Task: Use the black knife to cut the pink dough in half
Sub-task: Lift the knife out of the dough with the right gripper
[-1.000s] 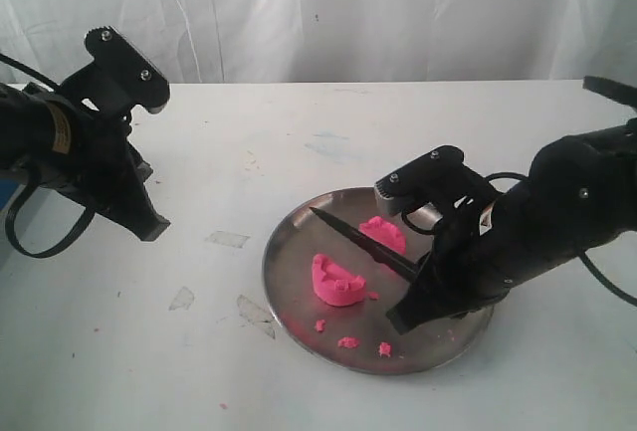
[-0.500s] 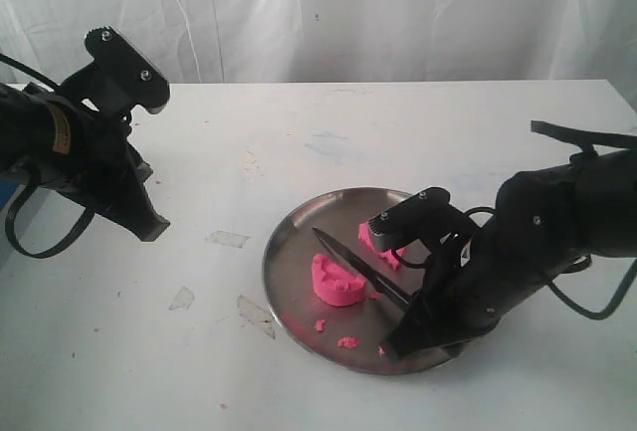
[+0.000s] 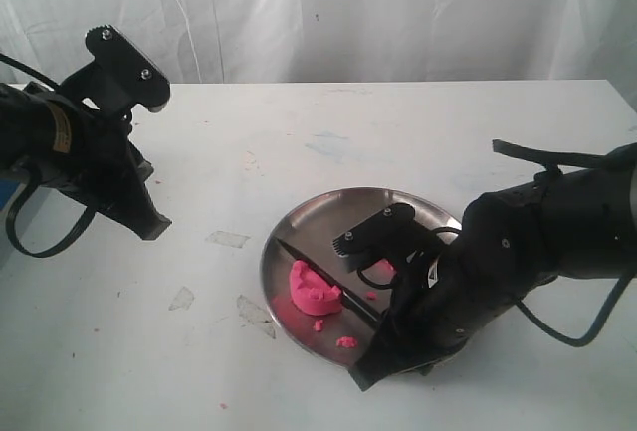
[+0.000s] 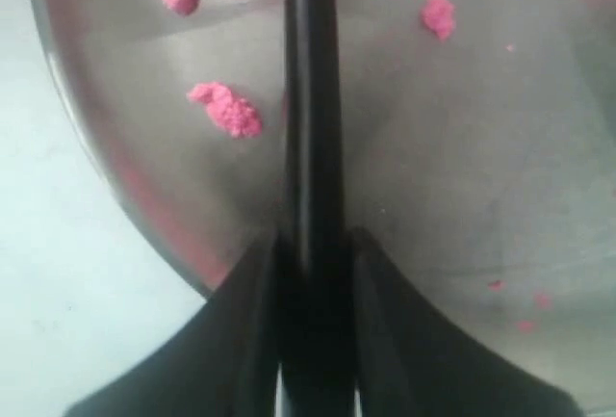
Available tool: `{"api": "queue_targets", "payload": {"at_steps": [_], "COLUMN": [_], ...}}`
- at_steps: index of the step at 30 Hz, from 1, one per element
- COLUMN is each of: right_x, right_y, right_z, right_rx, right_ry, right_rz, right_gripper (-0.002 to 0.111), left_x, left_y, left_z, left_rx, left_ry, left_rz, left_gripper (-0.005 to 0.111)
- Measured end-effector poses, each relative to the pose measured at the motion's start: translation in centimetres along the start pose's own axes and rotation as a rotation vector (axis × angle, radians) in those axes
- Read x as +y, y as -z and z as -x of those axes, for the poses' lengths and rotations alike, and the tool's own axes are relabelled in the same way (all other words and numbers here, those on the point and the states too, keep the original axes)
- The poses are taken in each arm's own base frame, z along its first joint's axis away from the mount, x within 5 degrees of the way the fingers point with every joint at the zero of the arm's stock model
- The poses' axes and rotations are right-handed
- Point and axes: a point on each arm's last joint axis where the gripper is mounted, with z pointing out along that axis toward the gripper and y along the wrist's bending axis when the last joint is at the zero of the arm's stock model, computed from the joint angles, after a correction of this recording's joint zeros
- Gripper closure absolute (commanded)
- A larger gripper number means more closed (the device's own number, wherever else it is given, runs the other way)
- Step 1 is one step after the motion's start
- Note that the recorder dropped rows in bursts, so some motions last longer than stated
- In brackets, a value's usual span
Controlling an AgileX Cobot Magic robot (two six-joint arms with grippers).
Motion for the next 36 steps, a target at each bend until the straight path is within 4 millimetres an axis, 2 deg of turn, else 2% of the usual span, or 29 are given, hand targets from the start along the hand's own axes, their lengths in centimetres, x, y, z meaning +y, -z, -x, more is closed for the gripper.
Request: {"api": "queue_targets", "payload": {"at_steps": [11, 17, 21, 28, 36], "right_x": [-0.1, -0.2, -2.3, -6.6, -7.1], "right_y": [0.1, 2.1, 3.4, 4.0, 3.1], "right_z": [0.8, 1.7, 1.9, 0.7, 0.1], "right_rx": [-0.09, -0.209, -0.269, -0.251, -0.191], "right_ry": [-0.043, -0.054, -0.129, -0.285, -0.305], "right_rz": [-0.021, -0.039, -0.082, -0.15, -0.146], "right_gripper": [0.108, 0.108, 0.108, 0.108, 0.108], "left_x": [0.0, 0.0, 0.0, 0.0, 0.0], "left_y": [0.0, 0.0, 0.0, 0.0, 0.0], "left_z": [0.0, 0.0, 0.0, 0.2, 0.3], "left_rx": [0.0, -0.001, -0.005, -0.027, -0.029], "left_ry": [0.0, 0.0, 0.0, 0.0, 0.0], "left_rz": [0.0, 0.0, 0.0, 0.0, 0.0], "left_gripper": [0.107, 0.107, 0.107, 0.107, 0.107]}}
